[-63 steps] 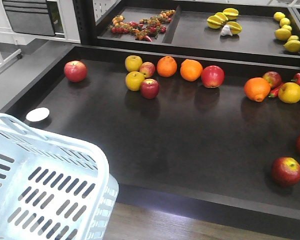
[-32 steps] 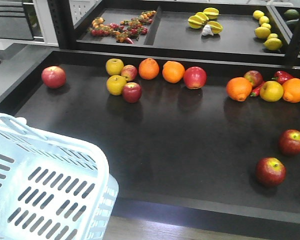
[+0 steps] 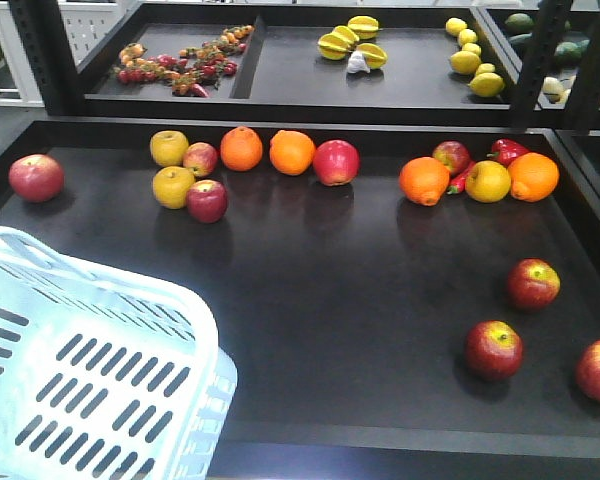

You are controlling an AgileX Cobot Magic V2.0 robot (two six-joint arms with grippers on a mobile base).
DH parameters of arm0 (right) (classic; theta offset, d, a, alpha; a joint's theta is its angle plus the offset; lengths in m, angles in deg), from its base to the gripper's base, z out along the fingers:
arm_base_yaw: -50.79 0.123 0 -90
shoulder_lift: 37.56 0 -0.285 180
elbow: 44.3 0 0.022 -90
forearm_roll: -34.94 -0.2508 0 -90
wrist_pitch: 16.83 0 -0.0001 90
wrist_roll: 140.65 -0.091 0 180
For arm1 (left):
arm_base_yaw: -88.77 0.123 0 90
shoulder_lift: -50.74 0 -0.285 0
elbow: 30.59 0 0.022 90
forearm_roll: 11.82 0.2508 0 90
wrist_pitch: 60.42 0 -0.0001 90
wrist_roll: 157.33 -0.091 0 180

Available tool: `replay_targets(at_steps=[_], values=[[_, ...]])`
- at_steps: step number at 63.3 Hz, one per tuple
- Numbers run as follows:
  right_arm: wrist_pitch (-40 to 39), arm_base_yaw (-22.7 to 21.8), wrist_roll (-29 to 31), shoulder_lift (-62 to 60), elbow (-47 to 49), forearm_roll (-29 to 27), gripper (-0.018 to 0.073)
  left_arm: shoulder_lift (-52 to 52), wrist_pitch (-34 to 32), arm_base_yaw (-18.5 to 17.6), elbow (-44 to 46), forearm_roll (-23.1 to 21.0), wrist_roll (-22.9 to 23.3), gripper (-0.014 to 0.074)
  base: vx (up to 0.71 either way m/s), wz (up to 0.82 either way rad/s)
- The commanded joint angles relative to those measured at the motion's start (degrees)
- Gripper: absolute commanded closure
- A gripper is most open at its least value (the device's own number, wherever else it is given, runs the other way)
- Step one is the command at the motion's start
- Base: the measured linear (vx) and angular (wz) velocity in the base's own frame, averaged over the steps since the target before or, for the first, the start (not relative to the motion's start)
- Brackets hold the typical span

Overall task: Pick three apples into basket with both arms
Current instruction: 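Drive the base up to the fruit table edge holding the basket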

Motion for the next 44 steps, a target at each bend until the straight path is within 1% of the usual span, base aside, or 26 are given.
replay_targets(at_steps=[1, 44], values=[[-4.04, -0.28, 0.44, -0.65, -0.77, 0.34, 0.0564, -0.51, -5.39, -0.07, 1.73, -1.20, 0.39, 0.0603, 0.08, -0.18], [-4.04, -0.28, 0.44, -0.65, -0.77, 0.34, 0.0564, -0.51, -5.39, -0.07, 1.73, -1.20, 0.39, 0.0603, 0.07, -0.10]])
